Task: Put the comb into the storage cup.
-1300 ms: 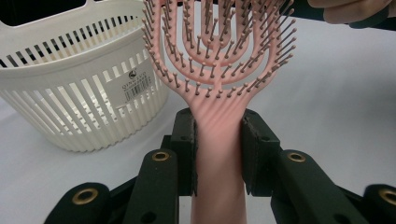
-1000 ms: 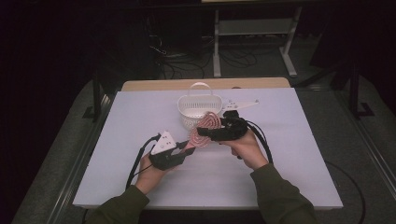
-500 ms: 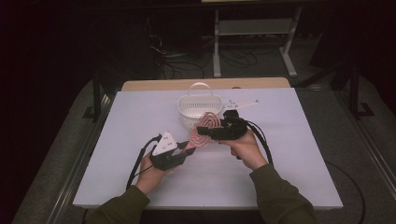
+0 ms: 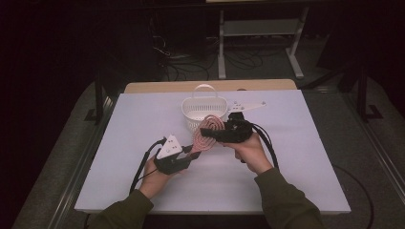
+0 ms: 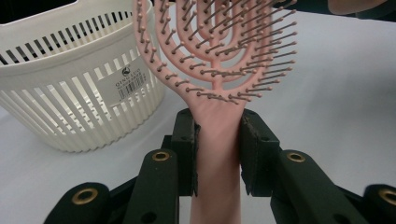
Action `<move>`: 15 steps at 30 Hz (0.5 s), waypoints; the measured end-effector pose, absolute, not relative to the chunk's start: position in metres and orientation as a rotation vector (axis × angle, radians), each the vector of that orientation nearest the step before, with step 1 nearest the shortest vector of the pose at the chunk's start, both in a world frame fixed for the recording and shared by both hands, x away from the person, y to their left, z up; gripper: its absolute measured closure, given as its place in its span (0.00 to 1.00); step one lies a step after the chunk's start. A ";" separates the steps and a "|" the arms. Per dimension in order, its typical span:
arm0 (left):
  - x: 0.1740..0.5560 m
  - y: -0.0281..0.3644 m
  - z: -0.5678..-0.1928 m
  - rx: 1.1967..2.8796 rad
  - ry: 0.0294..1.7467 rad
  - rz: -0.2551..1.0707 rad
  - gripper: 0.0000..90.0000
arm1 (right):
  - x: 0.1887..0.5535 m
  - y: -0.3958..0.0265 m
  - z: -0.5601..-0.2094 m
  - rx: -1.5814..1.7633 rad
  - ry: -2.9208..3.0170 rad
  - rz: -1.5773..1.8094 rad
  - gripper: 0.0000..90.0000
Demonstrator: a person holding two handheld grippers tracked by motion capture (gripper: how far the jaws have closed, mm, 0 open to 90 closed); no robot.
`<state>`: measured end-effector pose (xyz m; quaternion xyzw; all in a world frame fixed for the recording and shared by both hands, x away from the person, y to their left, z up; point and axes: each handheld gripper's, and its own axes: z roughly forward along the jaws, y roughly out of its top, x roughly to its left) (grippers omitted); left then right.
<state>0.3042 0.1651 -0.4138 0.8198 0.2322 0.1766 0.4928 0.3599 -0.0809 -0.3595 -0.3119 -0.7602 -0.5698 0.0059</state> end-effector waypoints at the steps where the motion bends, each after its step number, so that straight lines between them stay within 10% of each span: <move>1: 0.306 0.167 -0.414 1.976 0.573 0.408 0.78 | 0.359 -0.081 -0.359 -0.957 -2.358 -1.800 0.68; 15: 0.306 0.167 -0.414 1.979 0.566 0.402 0.78 | 0.356 -0.079 -0.356 -0.915 -2.365 -1.819 0.69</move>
